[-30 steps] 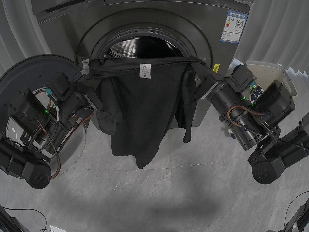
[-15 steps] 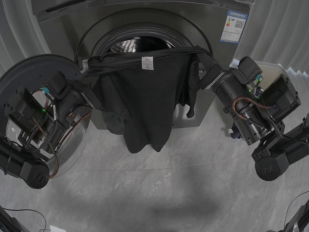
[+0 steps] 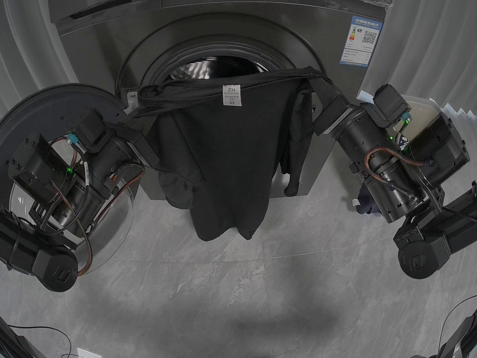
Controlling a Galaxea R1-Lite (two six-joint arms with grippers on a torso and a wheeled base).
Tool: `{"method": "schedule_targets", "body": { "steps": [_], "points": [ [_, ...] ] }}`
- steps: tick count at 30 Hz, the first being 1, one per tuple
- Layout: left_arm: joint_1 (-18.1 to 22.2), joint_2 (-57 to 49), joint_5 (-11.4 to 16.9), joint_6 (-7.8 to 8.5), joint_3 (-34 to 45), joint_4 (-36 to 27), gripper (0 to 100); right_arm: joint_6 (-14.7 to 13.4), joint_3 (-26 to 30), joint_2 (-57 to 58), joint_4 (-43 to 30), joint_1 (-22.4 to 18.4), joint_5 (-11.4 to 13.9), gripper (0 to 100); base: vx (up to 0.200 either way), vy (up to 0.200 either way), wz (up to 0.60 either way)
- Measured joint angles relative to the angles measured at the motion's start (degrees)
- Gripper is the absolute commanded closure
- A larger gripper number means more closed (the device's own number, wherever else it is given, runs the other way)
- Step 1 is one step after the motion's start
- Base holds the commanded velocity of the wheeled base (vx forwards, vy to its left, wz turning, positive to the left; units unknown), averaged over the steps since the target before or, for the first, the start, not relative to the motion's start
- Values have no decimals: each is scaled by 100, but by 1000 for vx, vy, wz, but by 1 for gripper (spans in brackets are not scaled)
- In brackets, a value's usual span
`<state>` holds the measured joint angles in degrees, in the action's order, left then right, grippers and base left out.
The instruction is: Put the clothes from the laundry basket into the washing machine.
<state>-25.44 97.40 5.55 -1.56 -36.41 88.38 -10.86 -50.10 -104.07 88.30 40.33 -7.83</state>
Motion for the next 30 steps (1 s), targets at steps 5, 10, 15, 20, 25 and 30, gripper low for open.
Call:
{"method": "schedule_targets", "body": {
  "steps": [5, 10, 15, 20, 25, 30],
  "points": [
    [-178, 23, -13, 1, -63, -11, 100, 5, 46, 16, 5, -9, -2, 100, 0, 0, 0],
    [-402, 100, -18, 0, -148, -50, 100, 0, 176, 13, 0, 7, 9, 100, 0, 0, 0],
    [-507, 279, -16, 0, -399, -71, 100, -24, 385, -163, 2, 74, 35, 100, 0, 0, 0],
    [-564, 511, -18, -5, -770, -121, 100, -29, 485, -508, 2, 190, 48, 0, 0, 0, 0],
    [-601, 657, -44, -11, -1089, -235, 100, -17, 831, -955, -2, 328, 72, 0, 0, 0, 0],
    [-652, 712, -84, -16, -1270, -293, 100, -20, 1137, -1436, -2, 385, 211, 0, 0, 0, 0]
  ]
}}
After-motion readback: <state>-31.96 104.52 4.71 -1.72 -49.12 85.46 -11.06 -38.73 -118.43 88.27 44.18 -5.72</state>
